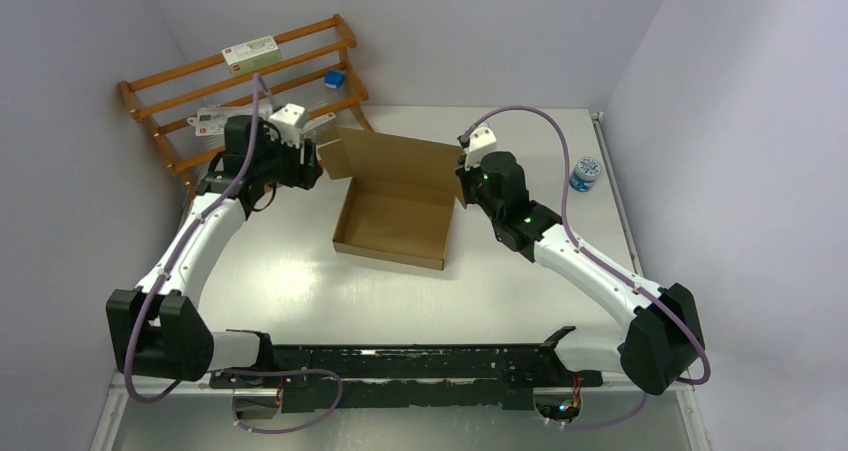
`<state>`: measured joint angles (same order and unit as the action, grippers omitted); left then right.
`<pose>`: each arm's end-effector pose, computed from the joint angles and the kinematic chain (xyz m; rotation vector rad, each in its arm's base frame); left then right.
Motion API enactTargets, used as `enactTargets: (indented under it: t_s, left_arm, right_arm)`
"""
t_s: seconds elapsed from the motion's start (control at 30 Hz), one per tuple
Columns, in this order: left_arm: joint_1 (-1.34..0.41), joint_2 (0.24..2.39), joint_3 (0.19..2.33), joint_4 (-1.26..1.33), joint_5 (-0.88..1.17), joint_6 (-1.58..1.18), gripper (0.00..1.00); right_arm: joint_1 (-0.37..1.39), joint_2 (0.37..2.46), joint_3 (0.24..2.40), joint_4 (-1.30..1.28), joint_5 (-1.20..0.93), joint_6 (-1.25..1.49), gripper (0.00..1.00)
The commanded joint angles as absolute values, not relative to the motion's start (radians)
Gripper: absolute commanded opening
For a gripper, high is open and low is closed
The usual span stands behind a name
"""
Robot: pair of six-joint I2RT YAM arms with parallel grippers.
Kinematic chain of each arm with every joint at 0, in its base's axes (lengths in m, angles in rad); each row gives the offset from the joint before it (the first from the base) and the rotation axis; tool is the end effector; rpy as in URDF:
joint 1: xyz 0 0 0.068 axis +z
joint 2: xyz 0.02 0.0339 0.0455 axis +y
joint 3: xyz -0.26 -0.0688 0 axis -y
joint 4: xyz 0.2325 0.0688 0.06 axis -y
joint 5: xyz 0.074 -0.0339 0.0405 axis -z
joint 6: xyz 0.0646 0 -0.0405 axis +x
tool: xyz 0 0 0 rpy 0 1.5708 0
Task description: Fold the paper box
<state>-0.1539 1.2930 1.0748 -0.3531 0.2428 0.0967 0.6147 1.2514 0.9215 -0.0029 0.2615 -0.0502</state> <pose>0.2977 -0.0619 0.2979 0.4075 2.0982 -0.2934 0.2602 0.1632 0.2972 -0.4485 1.8403 0.1360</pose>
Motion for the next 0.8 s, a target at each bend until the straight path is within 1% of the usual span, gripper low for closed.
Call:
enactTargets:
  t_s: [0.0, 0.07, 0.17, 0.27, 0.33, 0.53, 0.57, 0.7, 0.77]
  left_arm:
    - [-0.05, 1.332, 1.086, -0.194, 0.535, 0.082, 0.65]
    - [-0.028, 1.355, 1.083, -0.161, 0.633, 0.078, 0.65]
    - [-0.017, 1.388, 1.091, -0.138, 0.705, 0.097, 0.66]
    - [-0.017, 1.411, 1.11, -0.125, 0.73, 0.118, 0.66]
    - [-0.016, 1.418, 1.12, -0.123, 0.728, 0.139, 0.66]
    - [-0.003, 1.438, 1.113, -0.1, 0.769, 0.163, 0.65]
    - [0.021, 1.444, 1.116, -0.097, 0.783, 0.159, 0.65]
    - [0.026, 1.464, 1.122, -0.091, 0.835, 0.167, 0.64]
    - [0.026, 1.474, 1.118, -0.078, 0.854, 0.174, 0.64]
  right_arm:
    - [0.617, 1.232, 0.918, 0.037, 0.244, -0.057, 0.13]
    - [0.617, 1.236, 0.924, 0.028, 0.244, -0.053, 0.2]
    - [0.616, 1.238, 0.934, 0.008, 0.244, -0.044, 0.27]
    - [0.617, 1.232, 0.941, 0.003, 0.253, -0.028, 0.37]
    - [0.617, 1.225, 0.943, -0.034, 0.265, -0.019, 0.41]
    - [0.617, 1.2, 0.899, -0.019, 0.271, -0.014, 0.42]
    - [0.617, 1.201, 0.893, -0.013, 0.279, -0.009, 0.41]
    - [0.616, 1.198, 0.873, -0.007, 0.299, 0.023, 0.36]
    - [0.616, 1.194, 0.861, -0.006, 0.305, 0.022, 0.3]
